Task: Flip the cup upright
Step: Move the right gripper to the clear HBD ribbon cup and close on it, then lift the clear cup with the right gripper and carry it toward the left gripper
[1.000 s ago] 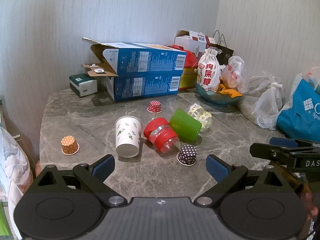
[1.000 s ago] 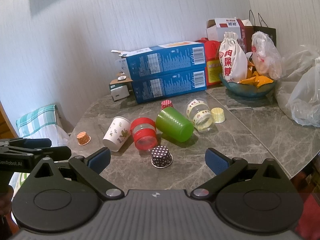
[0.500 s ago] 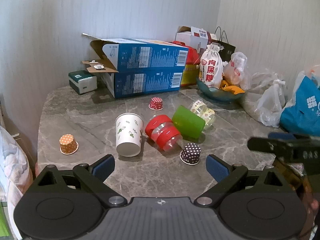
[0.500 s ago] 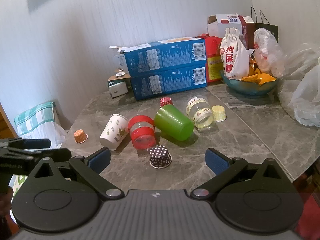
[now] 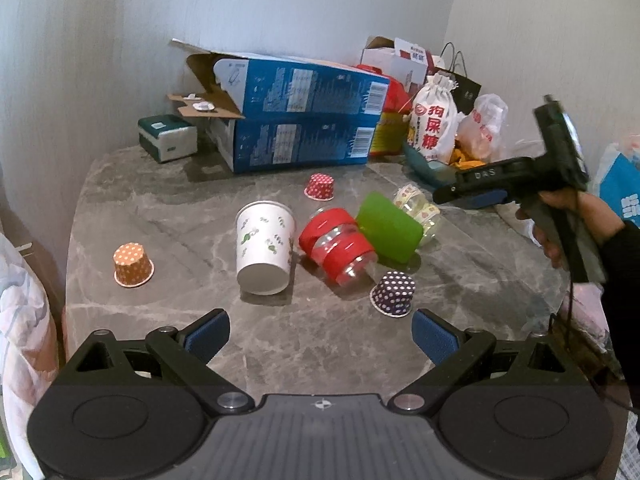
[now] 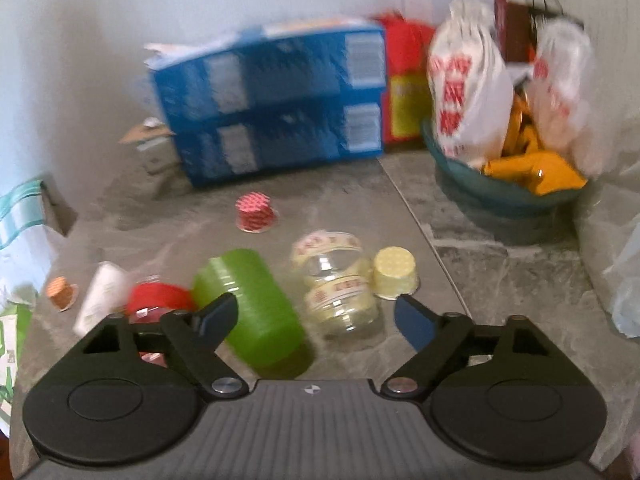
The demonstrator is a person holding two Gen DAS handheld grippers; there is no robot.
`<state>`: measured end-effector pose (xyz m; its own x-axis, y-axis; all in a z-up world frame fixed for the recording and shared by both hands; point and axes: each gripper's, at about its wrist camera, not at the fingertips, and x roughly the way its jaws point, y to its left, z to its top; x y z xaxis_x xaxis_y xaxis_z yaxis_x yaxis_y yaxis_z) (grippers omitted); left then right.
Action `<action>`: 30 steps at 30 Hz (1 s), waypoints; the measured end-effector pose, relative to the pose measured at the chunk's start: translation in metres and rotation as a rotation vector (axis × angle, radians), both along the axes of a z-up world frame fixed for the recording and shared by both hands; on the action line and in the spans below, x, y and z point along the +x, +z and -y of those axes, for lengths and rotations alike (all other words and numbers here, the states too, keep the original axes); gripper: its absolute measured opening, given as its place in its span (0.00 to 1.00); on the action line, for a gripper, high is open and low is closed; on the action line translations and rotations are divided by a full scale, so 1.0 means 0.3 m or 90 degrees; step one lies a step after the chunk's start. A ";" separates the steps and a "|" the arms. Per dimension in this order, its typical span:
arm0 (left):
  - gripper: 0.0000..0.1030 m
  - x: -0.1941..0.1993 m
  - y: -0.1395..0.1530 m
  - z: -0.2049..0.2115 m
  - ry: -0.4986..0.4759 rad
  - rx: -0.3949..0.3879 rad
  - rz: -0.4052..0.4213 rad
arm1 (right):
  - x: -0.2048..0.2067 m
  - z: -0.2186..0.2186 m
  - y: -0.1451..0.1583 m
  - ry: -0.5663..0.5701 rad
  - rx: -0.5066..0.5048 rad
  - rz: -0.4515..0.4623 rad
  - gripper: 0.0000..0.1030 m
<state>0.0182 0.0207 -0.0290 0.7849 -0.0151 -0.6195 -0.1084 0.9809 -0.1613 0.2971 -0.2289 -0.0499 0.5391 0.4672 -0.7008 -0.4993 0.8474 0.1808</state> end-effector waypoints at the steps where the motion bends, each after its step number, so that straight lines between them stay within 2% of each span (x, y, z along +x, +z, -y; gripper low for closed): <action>1: 0.96 0.003 -0.004 -0.005 0.002 -0.002 -0.002 | 0.030 -0.006 -0.016 0.003 -0.002 -0.015 0.80; 7: 0.96 0.016 -0.027 -0.031 0.013 -0.011 -0.015 | 0.115 -0.052 -0.074 0.041 -0.022 -0.084 0.70; 11: 0.96 0.017 -0.040 -0.043 0.018 -0.018 -0.019 | 0.154 -0.066 -0.098 0.042 -0.049 -0.106 0.70; 18: 0.96 0.018 -0.053 -0.059 0.025 -0.025 -0.026 | 0.206 -0.080 -0.128 0.052 -0.049 -0.142 0.66; 22: 0.96 0.013 -0.059 -0.068 0.031 -0.028 -0.028 | 0.216 -0.093 -0.148 0.055 -0.054 -0.153 0.57; 27: 0.96 0.002 -0.060 -0.081 0.038 -0.032 -0.027 | 0.201 -0.085 -0.131 0.042 -0.043 -0.137 0.55; 30: 0.96 -0.004 -0.057 -0.083 0.039 -0.034 -0.024 | 0.168 -0.075 -0.088 0.030 -0.028 -0.109 0.55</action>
<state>0.0170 0.0456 -0.0460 0.7616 -0.0010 -0.6481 -0.1751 0.9625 -0.2072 0.3476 -0.2065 -0.0763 0.3887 0.4565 -0.8003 -0.5045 0.8323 0.2297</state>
